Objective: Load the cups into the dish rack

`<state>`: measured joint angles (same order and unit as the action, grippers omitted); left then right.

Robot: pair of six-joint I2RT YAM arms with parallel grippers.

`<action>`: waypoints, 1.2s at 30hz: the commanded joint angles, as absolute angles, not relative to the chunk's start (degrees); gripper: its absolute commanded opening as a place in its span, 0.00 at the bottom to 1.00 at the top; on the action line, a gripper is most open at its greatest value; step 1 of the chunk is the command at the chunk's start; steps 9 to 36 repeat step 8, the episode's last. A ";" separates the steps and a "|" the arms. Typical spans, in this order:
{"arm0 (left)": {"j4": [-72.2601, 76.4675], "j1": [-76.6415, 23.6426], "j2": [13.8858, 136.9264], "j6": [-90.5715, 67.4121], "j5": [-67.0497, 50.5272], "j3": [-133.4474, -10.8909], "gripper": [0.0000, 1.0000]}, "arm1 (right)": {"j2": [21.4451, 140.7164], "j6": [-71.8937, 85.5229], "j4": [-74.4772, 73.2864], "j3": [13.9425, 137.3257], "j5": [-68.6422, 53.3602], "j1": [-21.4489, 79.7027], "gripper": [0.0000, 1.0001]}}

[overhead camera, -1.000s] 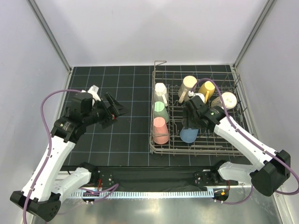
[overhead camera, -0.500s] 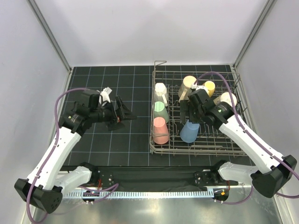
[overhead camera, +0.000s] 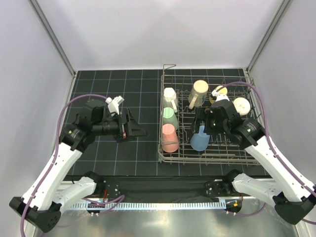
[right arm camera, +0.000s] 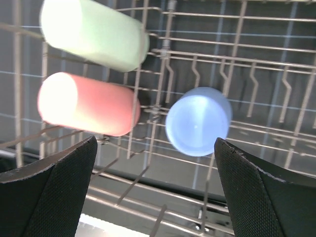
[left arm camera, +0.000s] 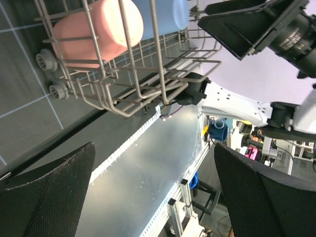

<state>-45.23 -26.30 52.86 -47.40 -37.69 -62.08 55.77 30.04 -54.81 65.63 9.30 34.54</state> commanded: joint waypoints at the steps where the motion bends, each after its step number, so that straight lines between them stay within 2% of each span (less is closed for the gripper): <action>1: -41.23 -26.72 49.14 -47.37 -40.78 -60.21 1.00 | 51.86 32.78 -49.84 63.47 5.54 34.89 1.00; 6: -33.86 -29.09 48.08 -48.51 -46.46 -58.89 1.00 | 43.18 34.55 -41.42 59.07 2.48 34.80 1.00; 8: -26.04 -30.41 46.59 -50.36 -48.94 -58.28 0.99 | 37.21 33.93 -29.62 53.83 -4.81 34.98 1.00; 36: -26.04 -30.41 46.59 -50.36 -48.94 -58.28 0.99 | 37.21 33.93 -29.62 53.83 -4.81 34.98 1.00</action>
